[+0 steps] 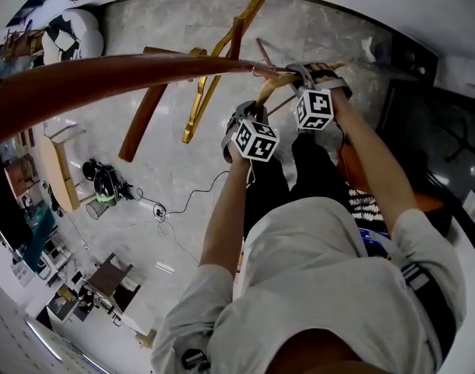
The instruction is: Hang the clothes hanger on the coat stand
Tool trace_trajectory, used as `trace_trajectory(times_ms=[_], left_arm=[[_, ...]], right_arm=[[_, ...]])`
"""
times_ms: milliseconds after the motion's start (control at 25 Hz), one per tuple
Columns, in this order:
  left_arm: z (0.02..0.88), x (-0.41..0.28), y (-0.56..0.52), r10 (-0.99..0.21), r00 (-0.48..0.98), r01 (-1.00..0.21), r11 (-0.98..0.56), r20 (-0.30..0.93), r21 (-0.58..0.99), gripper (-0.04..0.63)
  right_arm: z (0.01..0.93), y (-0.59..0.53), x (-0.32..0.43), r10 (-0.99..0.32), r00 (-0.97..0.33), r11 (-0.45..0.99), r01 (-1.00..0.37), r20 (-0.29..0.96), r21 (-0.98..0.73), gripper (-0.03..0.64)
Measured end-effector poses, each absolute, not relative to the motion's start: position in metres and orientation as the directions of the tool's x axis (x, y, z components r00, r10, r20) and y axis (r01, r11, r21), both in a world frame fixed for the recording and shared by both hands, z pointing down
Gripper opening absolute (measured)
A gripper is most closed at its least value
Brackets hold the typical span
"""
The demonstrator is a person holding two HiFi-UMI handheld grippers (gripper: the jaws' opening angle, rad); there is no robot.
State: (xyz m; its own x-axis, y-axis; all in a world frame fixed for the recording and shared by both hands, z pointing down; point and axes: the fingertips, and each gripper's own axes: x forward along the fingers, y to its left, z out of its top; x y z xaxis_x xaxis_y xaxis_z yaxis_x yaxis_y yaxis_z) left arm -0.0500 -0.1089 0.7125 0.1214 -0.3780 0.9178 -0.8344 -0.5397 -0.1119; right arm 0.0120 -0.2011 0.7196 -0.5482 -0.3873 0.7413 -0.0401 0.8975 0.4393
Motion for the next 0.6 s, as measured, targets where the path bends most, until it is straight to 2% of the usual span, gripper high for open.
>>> trace_trajectory(times_ms=[600], left_arm=[[0.7192, -0.0552, -0.1119, -0.372, 0.096, -0.816, -0.561, 0.923, -0.141, 0.087]], right_arm=[[0.7307, -0.2042, 0.0099, -0.418, -0.522, 0.891, -0.077, 0.743, 0.447, 0.075]])
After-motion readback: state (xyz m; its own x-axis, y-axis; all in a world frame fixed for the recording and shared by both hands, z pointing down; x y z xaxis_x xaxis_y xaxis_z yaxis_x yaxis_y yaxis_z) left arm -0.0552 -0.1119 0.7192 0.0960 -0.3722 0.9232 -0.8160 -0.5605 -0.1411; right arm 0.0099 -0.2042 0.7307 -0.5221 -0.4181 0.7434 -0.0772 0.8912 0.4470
